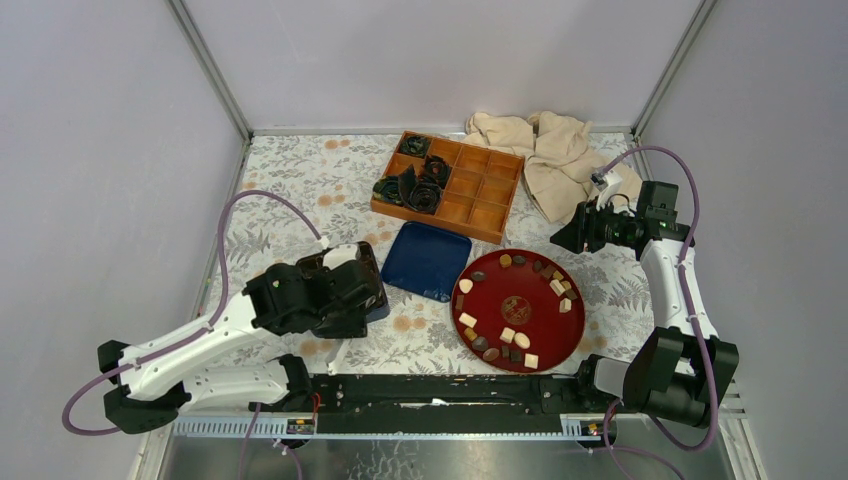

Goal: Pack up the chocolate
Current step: Place the fake chocolate in the packing box, then pick up the fake chocolate from the plate.

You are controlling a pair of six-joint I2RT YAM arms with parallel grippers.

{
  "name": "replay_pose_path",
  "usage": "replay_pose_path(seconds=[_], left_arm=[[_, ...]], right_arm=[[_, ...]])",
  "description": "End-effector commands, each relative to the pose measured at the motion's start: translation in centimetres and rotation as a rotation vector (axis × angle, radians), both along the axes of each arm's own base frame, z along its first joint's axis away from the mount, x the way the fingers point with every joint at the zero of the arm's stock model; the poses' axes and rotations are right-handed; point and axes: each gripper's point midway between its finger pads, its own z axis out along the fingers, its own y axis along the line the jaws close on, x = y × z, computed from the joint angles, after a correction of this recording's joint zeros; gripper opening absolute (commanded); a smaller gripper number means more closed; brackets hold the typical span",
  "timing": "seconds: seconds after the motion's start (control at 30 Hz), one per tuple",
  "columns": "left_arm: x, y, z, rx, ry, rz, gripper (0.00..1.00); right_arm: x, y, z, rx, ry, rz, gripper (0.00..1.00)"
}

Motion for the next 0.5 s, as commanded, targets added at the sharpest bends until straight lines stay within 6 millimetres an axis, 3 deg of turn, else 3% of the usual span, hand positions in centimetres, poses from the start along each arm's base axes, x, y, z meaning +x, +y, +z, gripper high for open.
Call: replay_pose_path(seconds=[0.0, 0.17, 0.47], left_arm=[[1.4, -3.5, 2.5, -0.158, -0.074, -0.068, 0.43], [1.9, -7.2, 3.5, -0.271, -0.093, -0.164, 0.43], [2.6, -14.3, 2.2, -0.313, -0.061, -0.327, 0.42]], right_arm=[[-0.2, 0.1, 0.2, 0.012, -0.003, 0.013, 0.49], [-0.2, 0.1, 0.2, 0.012, -0.002, 0.013, 0.50], [-0.1, 0.1, 0.1, 0.011, -0.002, 0.013, 0.49]])
